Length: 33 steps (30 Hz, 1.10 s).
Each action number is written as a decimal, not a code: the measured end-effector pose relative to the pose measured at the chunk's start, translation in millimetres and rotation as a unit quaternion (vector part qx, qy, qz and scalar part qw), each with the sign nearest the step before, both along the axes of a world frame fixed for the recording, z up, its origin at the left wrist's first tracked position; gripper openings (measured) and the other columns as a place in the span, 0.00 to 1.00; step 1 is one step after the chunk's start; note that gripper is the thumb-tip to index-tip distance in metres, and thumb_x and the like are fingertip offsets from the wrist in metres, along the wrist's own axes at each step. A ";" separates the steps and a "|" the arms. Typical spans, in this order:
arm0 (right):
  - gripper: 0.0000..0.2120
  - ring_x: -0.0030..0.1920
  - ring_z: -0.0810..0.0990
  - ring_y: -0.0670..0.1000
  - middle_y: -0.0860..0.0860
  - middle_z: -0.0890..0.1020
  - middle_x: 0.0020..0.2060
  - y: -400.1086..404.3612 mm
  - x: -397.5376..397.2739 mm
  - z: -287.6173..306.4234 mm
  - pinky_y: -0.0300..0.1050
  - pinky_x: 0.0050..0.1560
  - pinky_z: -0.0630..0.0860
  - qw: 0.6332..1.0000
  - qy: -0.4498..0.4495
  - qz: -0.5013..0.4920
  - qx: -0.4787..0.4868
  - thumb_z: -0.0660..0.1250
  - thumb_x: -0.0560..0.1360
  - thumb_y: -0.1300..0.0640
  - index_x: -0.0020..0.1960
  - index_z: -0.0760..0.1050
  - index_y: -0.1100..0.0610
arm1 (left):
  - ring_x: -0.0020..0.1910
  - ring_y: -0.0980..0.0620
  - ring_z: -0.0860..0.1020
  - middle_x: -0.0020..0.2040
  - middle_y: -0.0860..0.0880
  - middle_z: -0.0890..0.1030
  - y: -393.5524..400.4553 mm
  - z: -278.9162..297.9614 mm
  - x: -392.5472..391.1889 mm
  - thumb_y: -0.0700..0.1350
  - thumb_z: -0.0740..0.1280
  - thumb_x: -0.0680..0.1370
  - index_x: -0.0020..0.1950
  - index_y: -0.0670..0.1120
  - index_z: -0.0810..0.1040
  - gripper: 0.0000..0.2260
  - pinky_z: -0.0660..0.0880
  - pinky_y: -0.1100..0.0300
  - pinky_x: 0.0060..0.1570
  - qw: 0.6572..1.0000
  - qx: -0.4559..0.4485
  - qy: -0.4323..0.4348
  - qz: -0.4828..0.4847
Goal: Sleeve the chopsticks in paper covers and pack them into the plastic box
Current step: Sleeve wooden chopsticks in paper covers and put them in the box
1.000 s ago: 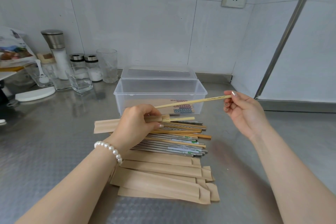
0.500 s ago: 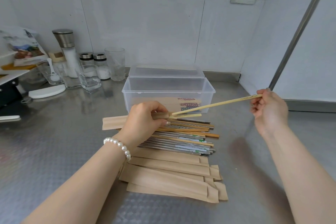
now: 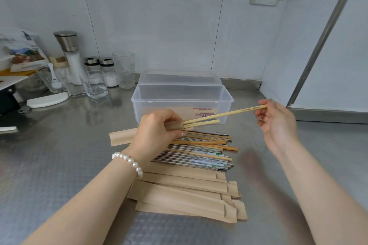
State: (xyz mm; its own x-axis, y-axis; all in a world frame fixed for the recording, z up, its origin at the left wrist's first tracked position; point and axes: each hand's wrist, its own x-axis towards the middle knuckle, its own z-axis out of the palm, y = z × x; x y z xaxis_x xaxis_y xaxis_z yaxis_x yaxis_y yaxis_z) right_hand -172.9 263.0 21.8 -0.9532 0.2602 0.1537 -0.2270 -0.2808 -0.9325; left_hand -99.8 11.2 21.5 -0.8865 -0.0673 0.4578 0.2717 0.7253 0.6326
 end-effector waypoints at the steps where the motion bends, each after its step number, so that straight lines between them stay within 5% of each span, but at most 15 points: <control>1: 0.14 0.29 0.70 0.45 0.46 0.76 0.22 -3.1 1.5 -0.8 0.35 0.30 0.63 1.000 -0.006 0.020 0.007 0.54 0.81 0.59 0.41 0.75 0.57 | 0.41 0.60 0.74 0.39 0.58 0.76 -0.3 0.1 0.0 0.42 0.76 0.65 0.45 0.49 0.80 0.12 0.67 0.79 0.40 1.000 0.000 0.004 0.003; 11: 0.11 0.37 0.72 0.48 0.53 0.80 0.37 -25.7 13.4 -6.8 0.39 0.35 0.67 0.969 -0.078 0.159 0.173 0.59 0.78 0.61 0.49 0.81 0.58 | 0.41 0.56 0.74 0.39 0.56 0.77 0.8 -1.2 -0.2 0.41 0.76 0.65 0.44 0.46 0.81 0.10 0.68 0.72 0.42 0.999 -0.029 0.027 0.007; 24: 0.09 0.35 0.71 0.46 0.54 0.82 0.41 -42.8 21.8 -11.0 0.38 0.34 0.67 0.944 -0.092 0.219 0.231 0.61 0.78 0.59 0.49 0.80 0.53 | 0.41 0.54 0.75 0.40 0.53 0.78 4.5 -5.7 -1.2 0.40 0.76 0.65 0.45 0.45 0.81 0.10 0.71 0.67 0.43 0.997 -0.053 0.046 -0.017; 33: 0.10 0.32 0.69 0.47 0.51 0.77 0.32 -45.7 25.4 -9.6 0.35 0.30 0.65 0.939 -0.072 0.222 0.252 0.60 0.79 0.59 0.51 0.80 0.54 | 0.41 0.54 0.75 0.40 0.53 0.79 4.3 -6.3 -1.6 0.40 0.76 0.65 0.44 0.46 0.81 0.10 0.71 0.67 0.42 0.998 -0.045 0.043 -0.018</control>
